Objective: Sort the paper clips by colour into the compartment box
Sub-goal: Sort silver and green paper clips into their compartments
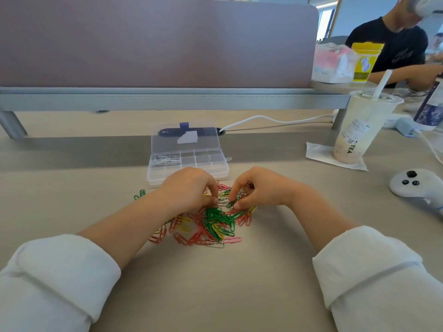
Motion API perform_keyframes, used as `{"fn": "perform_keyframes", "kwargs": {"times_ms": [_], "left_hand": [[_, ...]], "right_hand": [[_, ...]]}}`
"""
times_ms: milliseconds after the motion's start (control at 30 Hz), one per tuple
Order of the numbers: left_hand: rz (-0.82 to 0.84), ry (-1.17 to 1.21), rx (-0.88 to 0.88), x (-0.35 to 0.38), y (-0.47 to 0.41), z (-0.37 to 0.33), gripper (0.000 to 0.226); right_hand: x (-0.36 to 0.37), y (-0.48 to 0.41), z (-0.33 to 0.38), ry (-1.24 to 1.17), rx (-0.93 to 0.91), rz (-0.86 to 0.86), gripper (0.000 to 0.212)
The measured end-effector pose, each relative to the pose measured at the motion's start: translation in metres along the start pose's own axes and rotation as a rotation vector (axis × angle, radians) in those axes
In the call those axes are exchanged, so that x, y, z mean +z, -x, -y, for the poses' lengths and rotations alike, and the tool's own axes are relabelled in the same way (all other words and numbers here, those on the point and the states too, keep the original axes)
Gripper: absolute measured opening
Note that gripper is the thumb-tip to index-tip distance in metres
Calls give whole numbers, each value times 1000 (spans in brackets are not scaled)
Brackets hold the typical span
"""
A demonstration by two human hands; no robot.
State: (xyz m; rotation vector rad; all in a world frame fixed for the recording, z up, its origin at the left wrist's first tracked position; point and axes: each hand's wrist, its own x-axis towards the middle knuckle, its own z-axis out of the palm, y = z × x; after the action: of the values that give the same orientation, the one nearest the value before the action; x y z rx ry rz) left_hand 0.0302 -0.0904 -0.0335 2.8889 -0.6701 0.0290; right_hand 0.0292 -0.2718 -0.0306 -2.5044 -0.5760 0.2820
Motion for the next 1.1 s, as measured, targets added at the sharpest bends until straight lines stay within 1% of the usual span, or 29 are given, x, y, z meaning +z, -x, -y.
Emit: {"fn": "perform_keyframes", "kwargs": {"times_ms": [200,333,500,633,800,900,967,1033,1100], "left_hand": [[17,-3,-15,-2,1,0,18],[25,0,-16,-3,2,1,19],[40,40,-17,-4,3,2,19],[6,25,-11,-6,3,2,19],[4,85,11,-8,4,-1,20],[35,66,25,-6,4,-2,22],[61,61,27,-5,3,-2,20],[81,70,19,-5,2,-2,17],[88,71,15,-5,2,-2,16]], "right_hand": [[1,-1,0,44,16,-8,5],[2,-3,0,81,22,-26,9],[3,-3,4,26,42,-27,9],[2,-2,6,-37,53,-12,21],[2,-3,9,-149,129,-28,33],[1,-2,9,-95,130,-36,30],[0,-1,8,6,98,-27,22],[0,1,7,55,71,-12,12],[-1,3,7,81,69,-5,12]]}}
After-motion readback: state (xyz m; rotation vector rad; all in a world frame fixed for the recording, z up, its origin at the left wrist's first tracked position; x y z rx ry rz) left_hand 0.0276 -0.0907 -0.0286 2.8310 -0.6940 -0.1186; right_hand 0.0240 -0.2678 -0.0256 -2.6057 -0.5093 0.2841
